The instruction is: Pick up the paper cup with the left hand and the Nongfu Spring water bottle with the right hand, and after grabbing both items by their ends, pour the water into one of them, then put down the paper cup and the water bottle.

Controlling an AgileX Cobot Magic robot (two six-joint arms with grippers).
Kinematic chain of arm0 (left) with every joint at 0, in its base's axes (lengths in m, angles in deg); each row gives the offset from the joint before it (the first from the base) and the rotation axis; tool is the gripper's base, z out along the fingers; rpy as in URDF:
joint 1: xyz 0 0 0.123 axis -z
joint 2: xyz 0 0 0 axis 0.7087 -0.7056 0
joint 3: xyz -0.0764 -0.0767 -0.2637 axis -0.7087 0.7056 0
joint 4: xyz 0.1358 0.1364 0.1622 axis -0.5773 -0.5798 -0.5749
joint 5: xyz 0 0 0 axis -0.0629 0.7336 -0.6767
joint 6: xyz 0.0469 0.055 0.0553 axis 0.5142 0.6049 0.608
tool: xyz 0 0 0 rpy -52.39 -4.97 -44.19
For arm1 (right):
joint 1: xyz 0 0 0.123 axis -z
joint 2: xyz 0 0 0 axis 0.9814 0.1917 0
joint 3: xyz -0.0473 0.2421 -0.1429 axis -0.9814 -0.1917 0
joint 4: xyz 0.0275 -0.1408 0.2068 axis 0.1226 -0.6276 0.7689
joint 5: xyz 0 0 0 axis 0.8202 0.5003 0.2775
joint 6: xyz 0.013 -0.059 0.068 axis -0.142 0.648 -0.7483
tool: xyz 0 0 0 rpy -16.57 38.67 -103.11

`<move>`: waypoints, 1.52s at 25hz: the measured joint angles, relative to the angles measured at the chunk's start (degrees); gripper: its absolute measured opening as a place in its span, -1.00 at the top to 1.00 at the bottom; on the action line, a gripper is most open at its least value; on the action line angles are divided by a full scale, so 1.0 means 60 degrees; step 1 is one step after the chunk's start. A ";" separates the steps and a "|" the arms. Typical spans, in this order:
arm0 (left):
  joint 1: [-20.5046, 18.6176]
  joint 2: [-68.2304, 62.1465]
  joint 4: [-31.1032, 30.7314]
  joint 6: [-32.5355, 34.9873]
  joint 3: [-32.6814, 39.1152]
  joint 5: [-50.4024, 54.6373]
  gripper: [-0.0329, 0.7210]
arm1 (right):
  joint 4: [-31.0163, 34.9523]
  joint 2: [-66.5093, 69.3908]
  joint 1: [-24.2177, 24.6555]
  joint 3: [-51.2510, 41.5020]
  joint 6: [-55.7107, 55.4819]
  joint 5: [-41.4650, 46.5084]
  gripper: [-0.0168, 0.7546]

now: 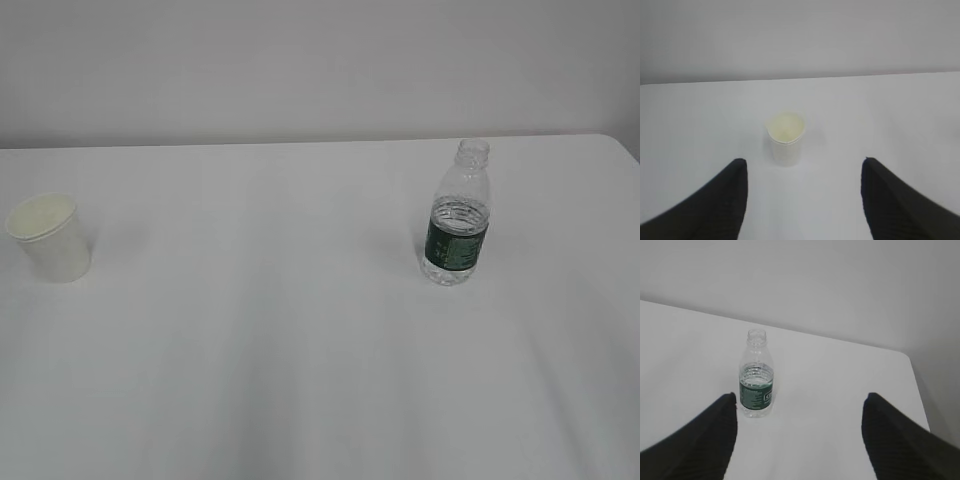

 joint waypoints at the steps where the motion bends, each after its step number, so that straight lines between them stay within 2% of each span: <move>1: 0.0000 -0.0136 0.0050 0.0000 0.0000 -0.0095 -0.43 | 0.0018 0.0020 0.0000 0.0000 0.0015 -0.0059 -0.57; 13: 0.0000 -0.1591 0.0088 0.0000 0.0000 -0.1571 -0.40 | 0.0090 0.0840 0.0000 0.0000 0.0061 -0.0788 -0.57; 38: 0.0000 -0.3689 0.0095 0.0000 0.0000 -0.3536 -0.35 | 0.0112 0.3178 0.0000 0.0000 0.0683 -0.3122 -0.57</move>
